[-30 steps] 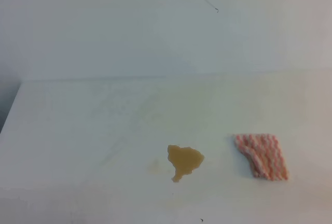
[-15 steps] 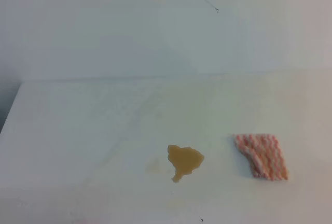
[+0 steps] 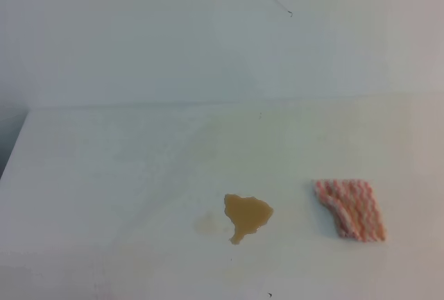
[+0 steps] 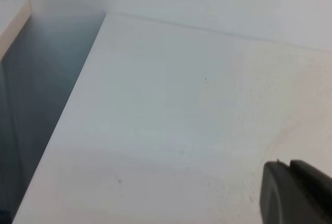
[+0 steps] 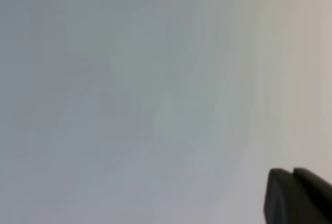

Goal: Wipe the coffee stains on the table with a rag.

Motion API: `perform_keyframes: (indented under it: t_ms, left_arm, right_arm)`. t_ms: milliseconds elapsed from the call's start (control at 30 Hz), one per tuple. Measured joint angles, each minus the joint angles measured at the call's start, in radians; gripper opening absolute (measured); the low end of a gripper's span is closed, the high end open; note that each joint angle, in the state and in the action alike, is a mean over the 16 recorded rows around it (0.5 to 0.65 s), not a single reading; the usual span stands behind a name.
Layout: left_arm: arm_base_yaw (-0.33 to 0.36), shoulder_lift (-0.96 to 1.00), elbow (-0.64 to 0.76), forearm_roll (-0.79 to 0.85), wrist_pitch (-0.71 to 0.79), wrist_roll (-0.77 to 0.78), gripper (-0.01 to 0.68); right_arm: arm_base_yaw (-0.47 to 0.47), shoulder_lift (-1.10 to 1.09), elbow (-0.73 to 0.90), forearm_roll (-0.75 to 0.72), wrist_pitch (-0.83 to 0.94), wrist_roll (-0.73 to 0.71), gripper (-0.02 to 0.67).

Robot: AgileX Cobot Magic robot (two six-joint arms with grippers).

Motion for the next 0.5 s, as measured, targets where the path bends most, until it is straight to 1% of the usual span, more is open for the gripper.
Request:
perform_keyframes:
  t_ms: [167,333,500]
  left_arm:
    - [0.0,0.0,0.0,0.0,0.0,0.0,-0.001]
    - [0.0,0.0,0.0,0.0,0.0,0.0,-0.001]
    - [0.0,0.0,0.0,0.0,0.0,0.0,-0.001]
  right_arm:
    - [0.0,0.106,-0.137,-0.04,0.203,0.012,-0.002]
    - [0.003,0.255,-0.265,-0.03,0.478,0.01,-0.002]
    - [0.017,0.391,-0.357,0.004,0.703,-0.042,-0.002]
